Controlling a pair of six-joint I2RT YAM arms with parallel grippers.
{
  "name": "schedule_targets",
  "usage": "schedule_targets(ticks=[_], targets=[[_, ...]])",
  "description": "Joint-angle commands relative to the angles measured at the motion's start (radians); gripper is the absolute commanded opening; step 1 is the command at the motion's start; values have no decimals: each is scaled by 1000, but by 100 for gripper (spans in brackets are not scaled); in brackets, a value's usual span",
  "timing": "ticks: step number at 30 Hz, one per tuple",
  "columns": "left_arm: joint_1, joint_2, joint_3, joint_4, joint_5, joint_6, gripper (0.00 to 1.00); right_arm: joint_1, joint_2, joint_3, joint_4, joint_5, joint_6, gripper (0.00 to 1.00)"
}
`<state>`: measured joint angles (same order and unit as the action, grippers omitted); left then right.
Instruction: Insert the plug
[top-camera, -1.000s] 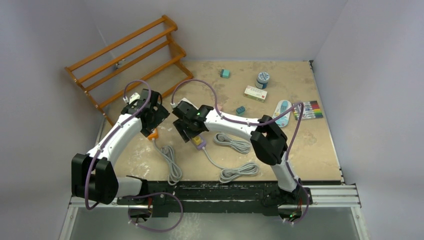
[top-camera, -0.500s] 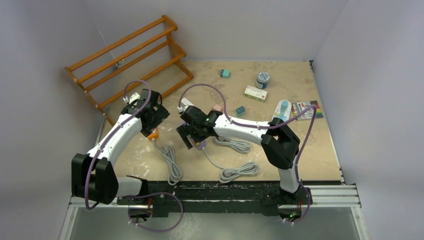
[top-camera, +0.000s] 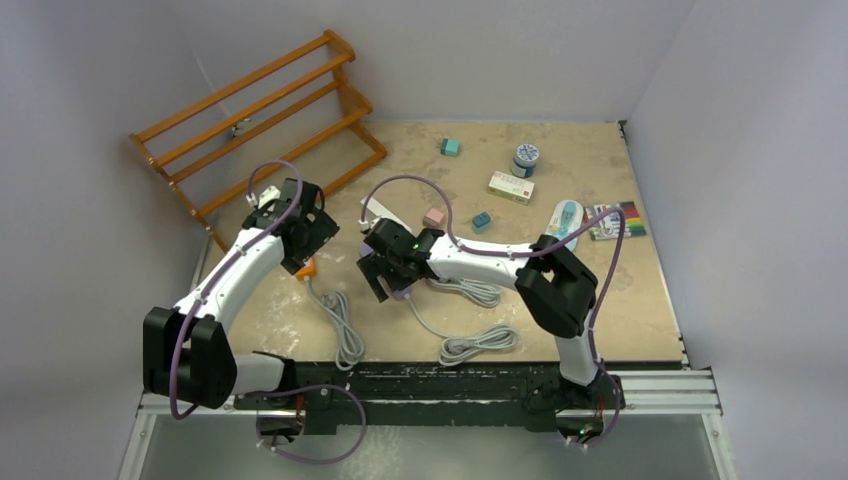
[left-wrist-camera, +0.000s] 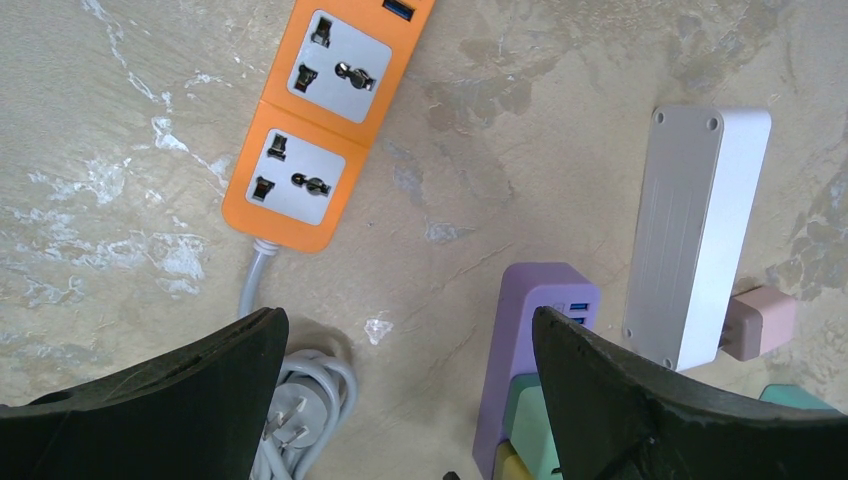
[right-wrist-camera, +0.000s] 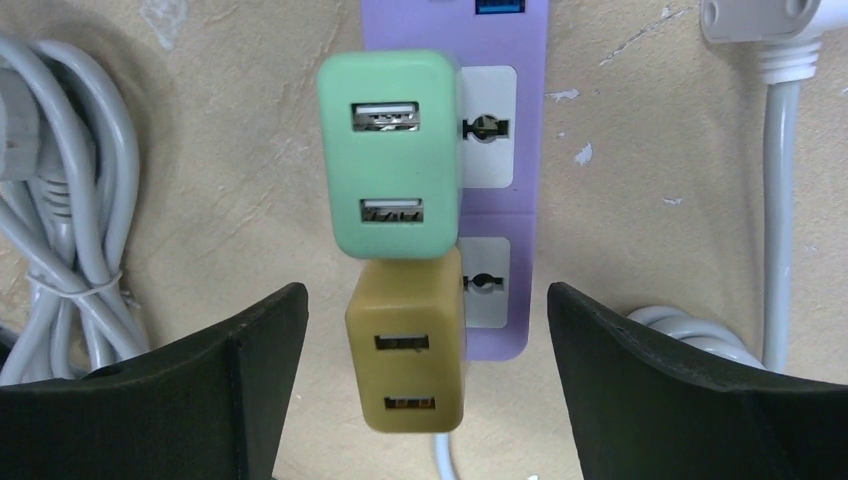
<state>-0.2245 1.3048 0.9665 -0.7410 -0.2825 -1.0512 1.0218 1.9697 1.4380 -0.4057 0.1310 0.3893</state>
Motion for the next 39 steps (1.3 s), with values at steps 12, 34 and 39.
schedule_targets(ticks=[12, 34, 39], targets=[[5, -22, -12, 17, -11, 30, 91, 0, 8, -65, 71, 16, 25, 63], [5, -84, 69, -42, -112, 86, 91, -94, -588, -21, -347, 345, 31, 0], [5, -66, 67, -42, -122, 94, 91, -292, -733, -149, -293, 374, 52, 0]])
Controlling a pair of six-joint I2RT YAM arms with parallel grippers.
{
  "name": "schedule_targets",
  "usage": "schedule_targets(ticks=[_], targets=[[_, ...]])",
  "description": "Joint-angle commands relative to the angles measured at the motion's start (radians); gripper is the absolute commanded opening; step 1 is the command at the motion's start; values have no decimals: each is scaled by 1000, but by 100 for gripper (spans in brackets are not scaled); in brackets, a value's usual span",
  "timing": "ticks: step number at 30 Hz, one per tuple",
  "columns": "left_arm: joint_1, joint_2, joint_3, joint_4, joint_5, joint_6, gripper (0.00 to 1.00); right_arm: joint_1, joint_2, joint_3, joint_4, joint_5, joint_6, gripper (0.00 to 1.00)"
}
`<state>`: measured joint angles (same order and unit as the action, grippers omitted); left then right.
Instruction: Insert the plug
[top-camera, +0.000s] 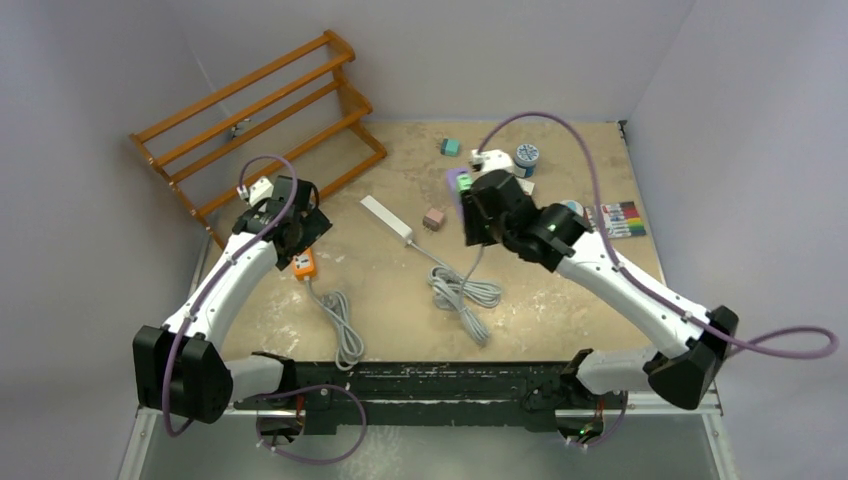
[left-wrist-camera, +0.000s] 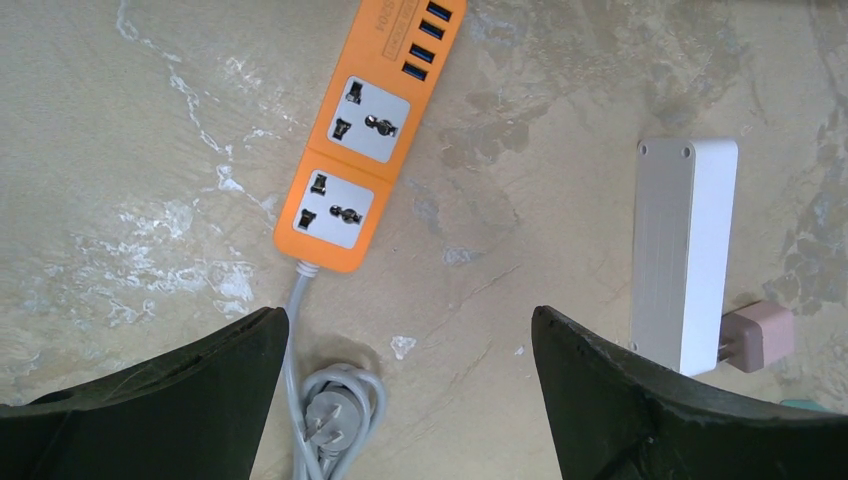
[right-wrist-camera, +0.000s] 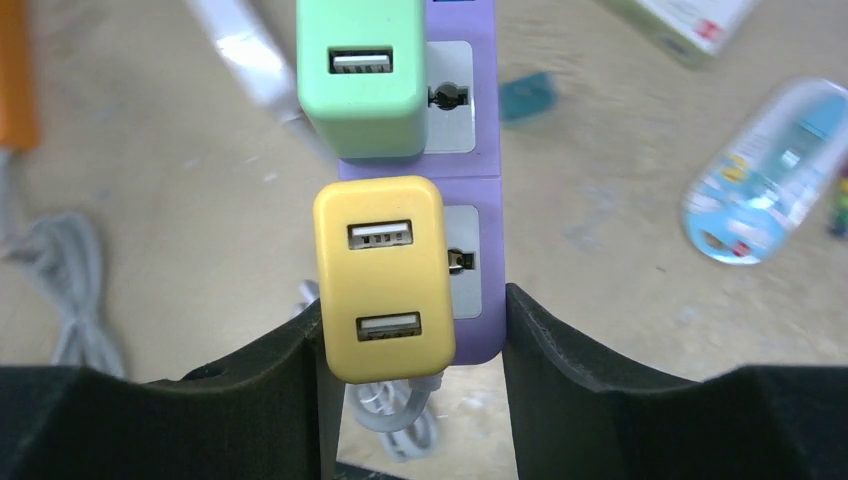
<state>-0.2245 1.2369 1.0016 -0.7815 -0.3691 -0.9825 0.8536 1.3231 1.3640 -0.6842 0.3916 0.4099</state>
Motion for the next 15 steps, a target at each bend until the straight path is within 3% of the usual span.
schedule_targets(ticks=[1, 8, 15], targets=[[5, 8, 31, 1, -36, 27, 91, -156, -107, -99, -1, 120, 40, 0], [5, 42, 19, 32, -20, 34, 91, -387, -161, -292, 168, 91, 83, 0], [6, 76, 4, 72, -5, 44, 91, -480, -13, -375, 379, -70, -5, 0]])
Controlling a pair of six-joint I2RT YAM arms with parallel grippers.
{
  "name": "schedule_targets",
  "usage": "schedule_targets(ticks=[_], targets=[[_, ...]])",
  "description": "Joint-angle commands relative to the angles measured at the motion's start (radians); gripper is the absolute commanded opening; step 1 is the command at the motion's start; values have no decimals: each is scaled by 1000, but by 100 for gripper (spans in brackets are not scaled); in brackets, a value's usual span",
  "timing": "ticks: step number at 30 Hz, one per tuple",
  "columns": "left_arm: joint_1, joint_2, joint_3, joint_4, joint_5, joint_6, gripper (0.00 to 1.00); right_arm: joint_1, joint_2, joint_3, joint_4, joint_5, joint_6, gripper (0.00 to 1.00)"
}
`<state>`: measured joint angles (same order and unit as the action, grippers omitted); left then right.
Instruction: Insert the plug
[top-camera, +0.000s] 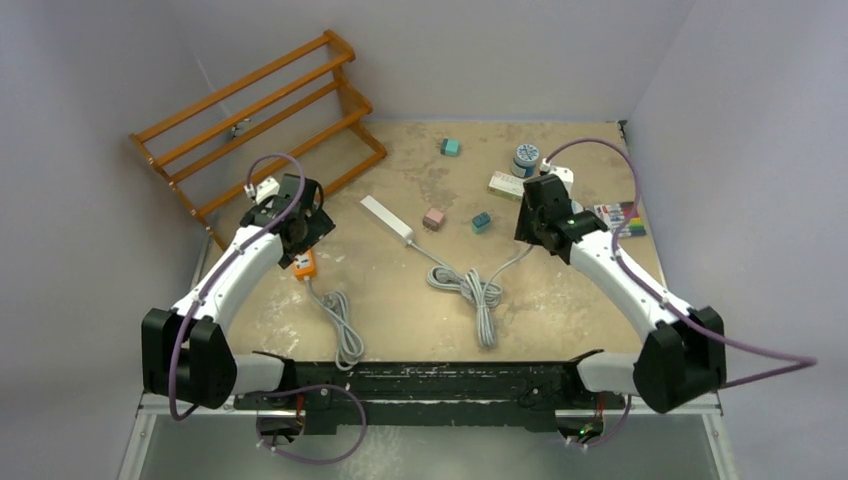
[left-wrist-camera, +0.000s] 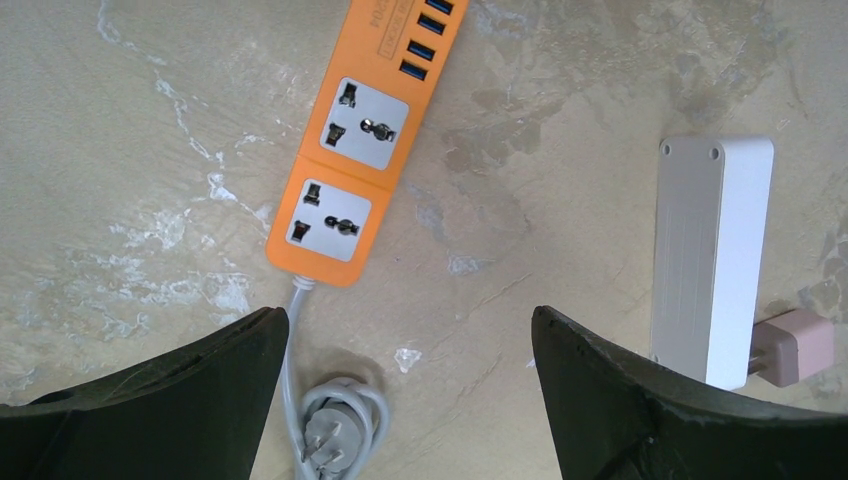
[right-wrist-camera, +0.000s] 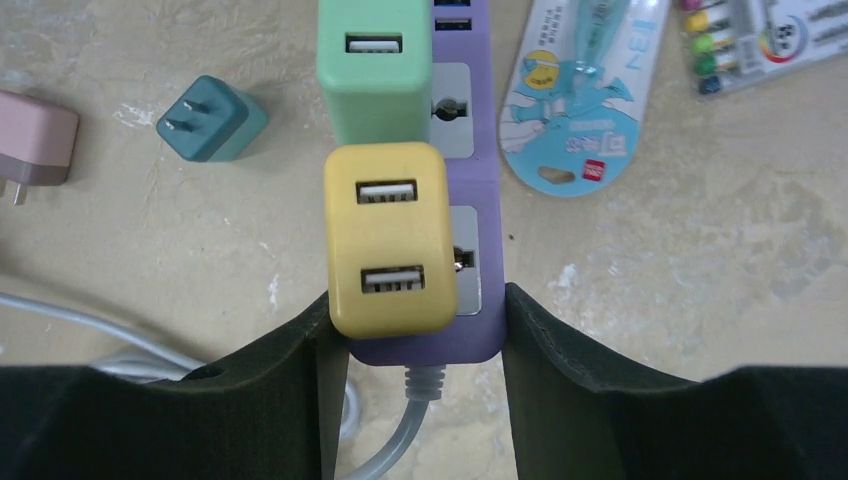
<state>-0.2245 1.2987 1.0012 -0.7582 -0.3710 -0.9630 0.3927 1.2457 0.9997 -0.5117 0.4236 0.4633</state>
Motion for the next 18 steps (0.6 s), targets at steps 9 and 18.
schedule_targets(ticks=[9, 18], targets=[[5, 44, -35, 121, 18, 59, 89, -21, 248, 17, 310, -256, -194, 0], [5, 58, -46, 137, 43, 73, 88, -36, 426, 86, 337, -234, -229, 0]])
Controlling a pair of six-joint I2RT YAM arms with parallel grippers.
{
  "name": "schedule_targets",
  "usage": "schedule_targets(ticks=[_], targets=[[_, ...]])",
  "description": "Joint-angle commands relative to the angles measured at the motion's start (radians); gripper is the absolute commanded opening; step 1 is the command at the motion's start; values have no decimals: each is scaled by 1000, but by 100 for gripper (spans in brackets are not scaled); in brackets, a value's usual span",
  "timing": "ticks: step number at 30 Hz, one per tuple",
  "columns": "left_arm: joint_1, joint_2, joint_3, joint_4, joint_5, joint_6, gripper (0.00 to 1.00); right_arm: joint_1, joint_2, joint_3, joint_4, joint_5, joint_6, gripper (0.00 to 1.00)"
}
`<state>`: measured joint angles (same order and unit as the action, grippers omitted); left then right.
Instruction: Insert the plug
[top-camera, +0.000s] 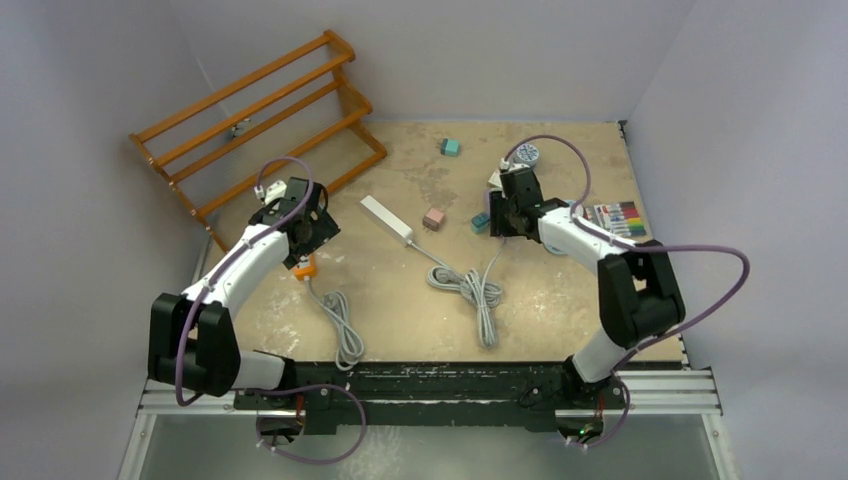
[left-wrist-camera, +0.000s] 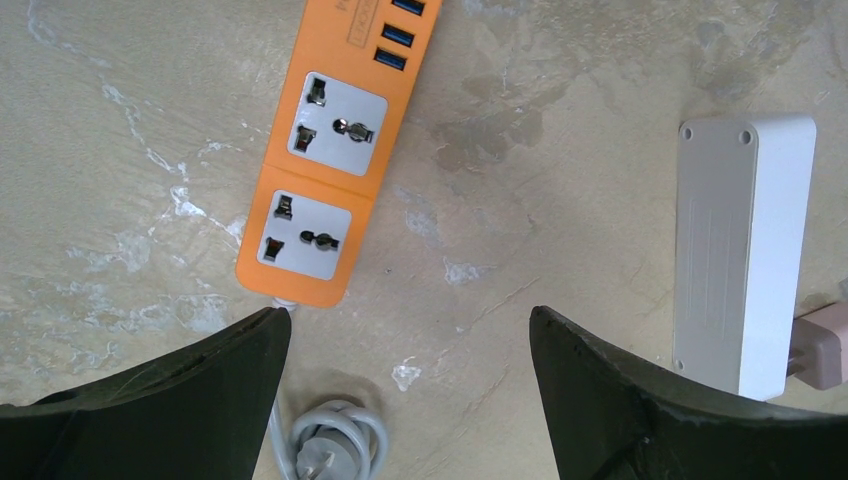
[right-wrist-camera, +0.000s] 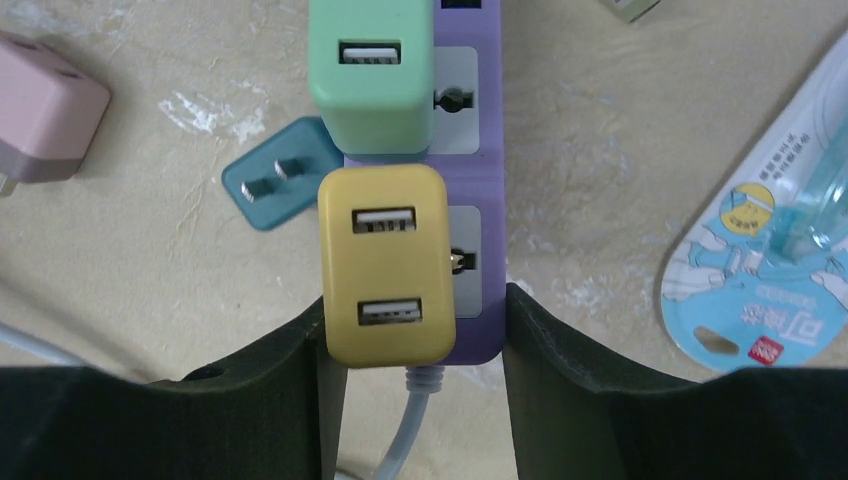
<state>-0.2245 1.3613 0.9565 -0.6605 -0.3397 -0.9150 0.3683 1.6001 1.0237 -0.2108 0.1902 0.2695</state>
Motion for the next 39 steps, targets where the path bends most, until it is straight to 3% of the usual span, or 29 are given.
schedule_targets(ticks=[1, 10, 20, 33, 39], targets=[[5, -6, -2, 39, 10, 26, 88, -17, 93, 72, 43, 0, -40, 0], [5, 0, -9, 42, 21, 29, 88, -50, 260, 170, 45, 42, -65, 0], [5, 7, -10, 45, 27, 33, 88, -146, 326, 215, 52, 29, -57, 0], [5, 13, -12, 45, 34, 32, 88, -183, 486, 439, -39, 62, -54, 0], [5, 6, -15, 50, 40, 35, 88, -183, 361, 391, -29, 30, -2, 56]])
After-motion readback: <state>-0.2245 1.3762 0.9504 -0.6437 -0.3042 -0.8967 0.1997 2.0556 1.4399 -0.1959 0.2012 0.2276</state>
